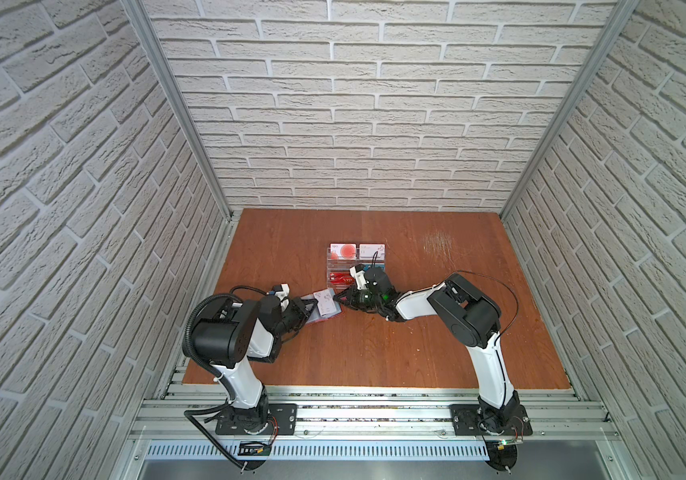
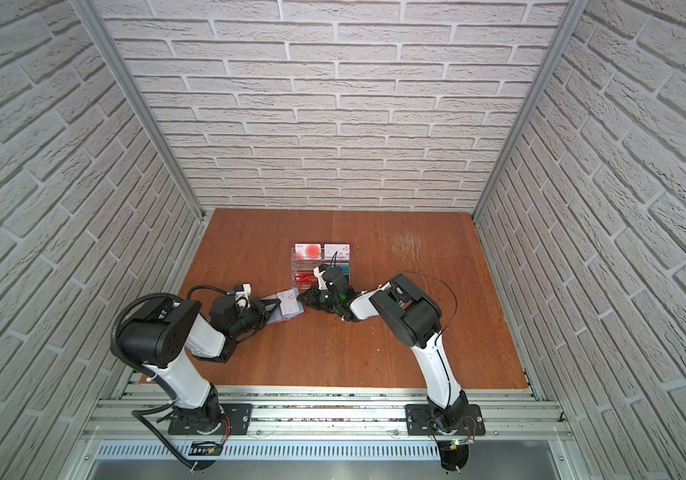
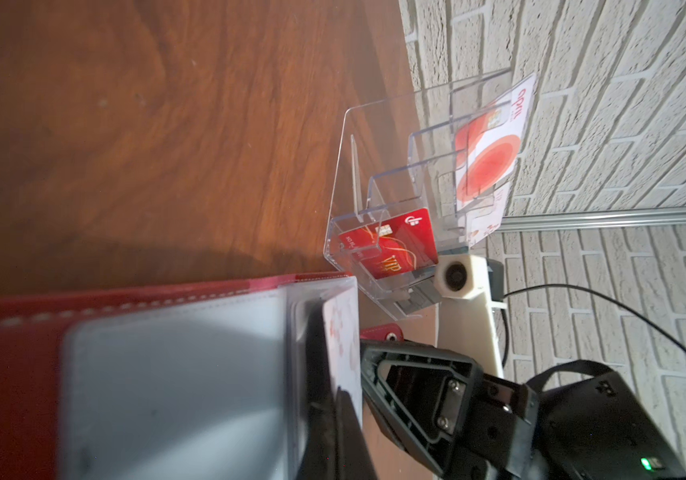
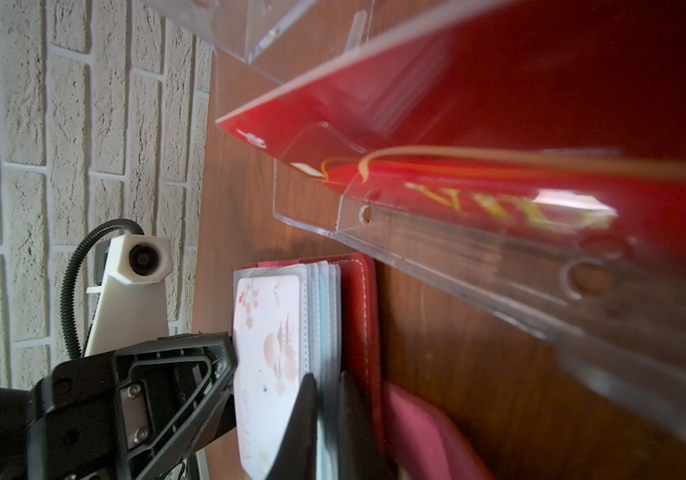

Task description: Take the credit cards out of the card holder

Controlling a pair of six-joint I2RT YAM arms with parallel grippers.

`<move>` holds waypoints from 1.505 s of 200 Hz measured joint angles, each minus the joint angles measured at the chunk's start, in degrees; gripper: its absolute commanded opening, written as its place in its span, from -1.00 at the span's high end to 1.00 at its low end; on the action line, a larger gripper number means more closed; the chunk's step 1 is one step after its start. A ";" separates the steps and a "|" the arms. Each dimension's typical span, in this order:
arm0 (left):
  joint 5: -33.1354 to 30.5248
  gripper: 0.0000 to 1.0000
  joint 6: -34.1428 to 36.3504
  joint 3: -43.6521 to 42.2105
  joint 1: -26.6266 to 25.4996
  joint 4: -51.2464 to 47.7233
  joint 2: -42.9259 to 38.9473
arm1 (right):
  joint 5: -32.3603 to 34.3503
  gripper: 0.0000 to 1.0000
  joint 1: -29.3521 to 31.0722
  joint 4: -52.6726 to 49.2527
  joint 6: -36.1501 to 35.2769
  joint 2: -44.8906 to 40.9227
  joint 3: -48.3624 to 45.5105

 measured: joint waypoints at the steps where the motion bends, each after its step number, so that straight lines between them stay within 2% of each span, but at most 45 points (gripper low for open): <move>1: 0.00 1.00 0.00 0.00 0.00 0.00 0.02 | 0.00 0.88 0.00 0.00 0.00 0.00 0.00; 75: 0.42 1.00 0.00 -0.17 0.76 1.11 0.87 | -0.15 0.88 -0.02 1.03 0.22 0.00 -0.57; 168: 0.66 1.00 1.60 -0.87 1.64 1.01 -2.29 | -0.44 0.88 -0.04 2.60 0.55 0.00 -1.42; 210: -0.94 1.00 3.13 -0.20 2.14 -6.43 -2.82 | -0.57 0.88 -0.02 2.56 0.46 0.00 -1.42; 241: -1.53 0.75 4.70 1.01 2.27 -12.39 -4.48 | -0.57 0.88 -0.02 2.05 0.33 0.00 -1.09; 276: -1.46 0.59 5.62 2.43 2.19 -14.27 -4.79 | -0.63 0.88 -0.02 1.36 0.13 0.00 -0.74; 301: -1.05 0.55 5.84 2.93 1.66 -14.36 -4.57 | -0.76 0.88 -0.02 1.38 0.15 0.02 -0.74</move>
